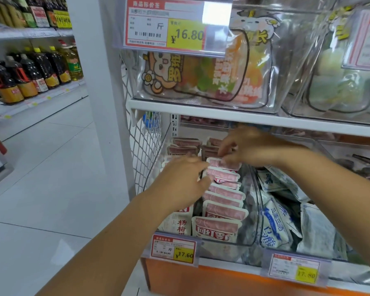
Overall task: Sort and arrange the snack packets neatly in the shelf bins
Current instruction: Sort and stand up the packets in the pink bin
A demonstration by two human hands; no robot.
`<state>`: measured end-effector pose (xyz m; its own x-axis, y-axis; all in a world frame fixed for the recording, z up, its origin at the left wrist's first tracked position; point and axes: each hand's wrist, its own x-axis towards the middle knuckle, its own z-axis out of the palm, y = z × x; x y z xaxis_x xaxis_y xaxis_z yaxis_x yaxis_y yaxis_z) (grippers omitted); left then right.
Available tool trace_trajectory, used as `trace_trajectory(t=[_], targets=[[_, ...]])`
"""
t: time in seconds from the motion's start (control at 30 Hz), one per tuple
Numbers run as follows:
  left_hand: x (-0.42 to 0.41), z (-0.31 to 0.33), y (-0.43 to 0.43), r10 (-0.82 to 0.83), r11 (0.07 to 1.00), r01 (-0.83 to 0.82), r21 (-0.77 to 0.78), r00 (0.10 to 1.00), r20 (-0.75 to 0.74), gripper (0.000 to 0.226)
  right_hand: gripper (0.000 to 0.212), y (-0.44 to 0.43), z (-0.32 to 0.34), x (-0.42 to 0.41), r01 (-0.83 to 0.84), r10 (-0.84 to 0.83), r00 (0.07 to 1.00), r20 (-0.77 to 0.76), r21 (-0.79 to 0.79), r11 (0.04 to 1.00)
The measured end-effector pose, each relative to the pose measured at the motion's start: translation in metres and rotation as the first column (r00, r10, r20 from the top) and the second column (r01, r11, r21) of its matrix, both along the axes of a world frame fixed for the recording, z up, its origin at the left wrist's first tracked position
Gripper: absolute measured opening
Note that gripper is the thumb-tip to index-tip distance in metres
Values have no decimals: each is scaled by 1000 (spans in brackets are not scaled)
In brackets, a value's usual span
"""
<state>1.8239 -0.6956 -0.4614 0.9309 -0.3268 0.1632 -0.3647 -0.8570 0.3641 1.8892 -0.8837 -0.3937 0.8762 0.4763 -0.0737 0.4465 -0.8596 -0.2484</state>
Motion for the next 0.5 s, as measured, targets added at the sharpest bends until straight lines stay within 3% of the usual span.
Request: trace_trajectory(t=[0.23,0.3,0.43,0.5], targets=[[-4,-14,-7,20,978,-11,209,999,-41,53,17,21,-23,10,90,-7,962,272,-291,953],[0,-15,-10,46,970,-30,243,997,-59,52,23,19,-20,8,99,-22,968,251,-301,949],[9,-17,-10,53,970,-27,240,993,-103,52,26,2,-17,-26,19,-10,997,81,-114,993],[9,-14,-9,39,981,-19,191,994,-100,51,26,1,-22,-41,-10,19,998,57,-161,987]])
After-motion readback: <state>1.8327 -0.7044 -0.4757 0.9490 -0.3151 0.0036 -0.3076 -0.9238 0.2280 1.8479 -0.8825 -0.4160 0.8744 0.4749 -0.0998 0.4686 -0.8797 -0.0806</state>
